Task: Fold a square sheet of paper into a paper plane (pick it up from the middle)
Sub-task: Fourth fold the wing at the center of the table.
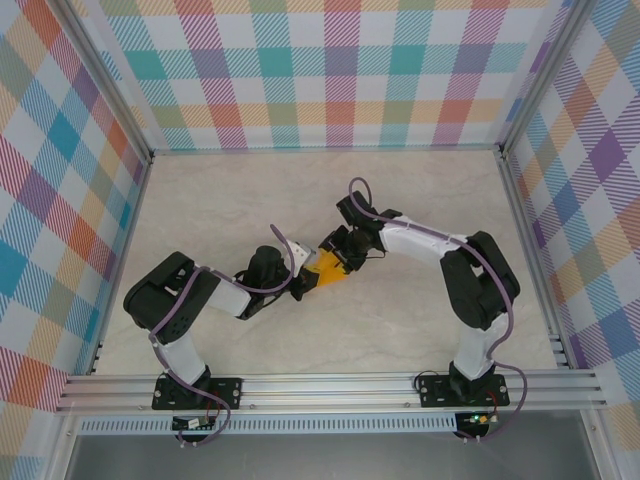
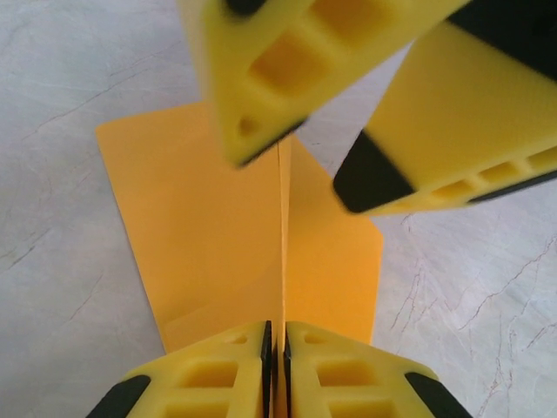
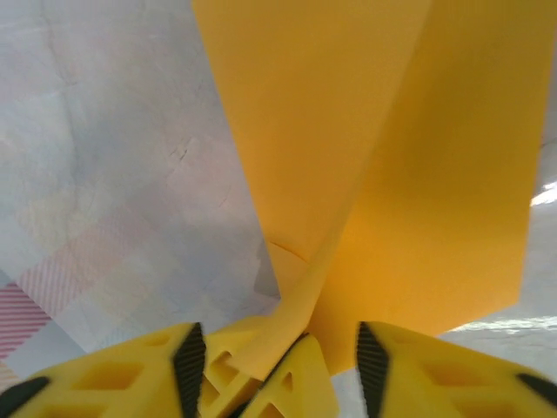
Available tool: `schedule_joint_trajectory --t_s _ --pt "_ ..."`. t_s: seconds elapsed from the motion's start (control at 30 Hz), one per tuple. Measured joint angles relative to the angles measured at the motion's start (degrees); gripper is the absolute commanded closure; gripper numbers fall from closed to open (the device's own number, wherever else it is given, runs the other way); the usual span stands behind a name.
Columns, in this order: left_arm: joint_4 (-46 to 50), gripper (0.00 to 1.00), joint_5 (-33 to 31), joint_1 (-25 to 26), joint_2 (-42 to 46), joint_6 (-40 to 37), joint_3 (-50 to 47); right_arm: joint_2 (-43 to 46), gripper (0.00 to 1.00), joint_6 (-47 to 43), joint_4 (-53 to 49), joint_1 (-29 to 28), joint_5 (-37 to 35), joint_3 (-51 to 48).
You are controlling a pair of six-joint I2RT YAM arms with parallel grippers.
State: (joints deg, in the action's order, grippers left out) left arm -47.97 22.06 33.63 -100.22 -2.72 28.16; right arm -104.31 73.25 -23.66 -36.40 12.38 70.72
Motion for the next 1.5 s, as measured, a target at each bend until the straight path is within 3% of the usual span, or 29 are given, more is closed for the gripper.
schedule_joint_trajectory --t_s 0.27,0.57,1.5 --pt "1.51 0.89 2.80 0.00 -0.57 5.03 1.25 9.81 0.46 -10.56 8.26 1.14 0.26 -8.79" --pt "3.06 0.87 4.48 0.00 -0.57 12.24 2.10 8.07 0.52 -17.79 16.63 1.77 5.16 -14.78" --pt "10.62 0.85 5.14 0.00 -1.62 15.72 5.05 4.42 0.56 -18.64 24.83 1.97 7.67 -20.37"
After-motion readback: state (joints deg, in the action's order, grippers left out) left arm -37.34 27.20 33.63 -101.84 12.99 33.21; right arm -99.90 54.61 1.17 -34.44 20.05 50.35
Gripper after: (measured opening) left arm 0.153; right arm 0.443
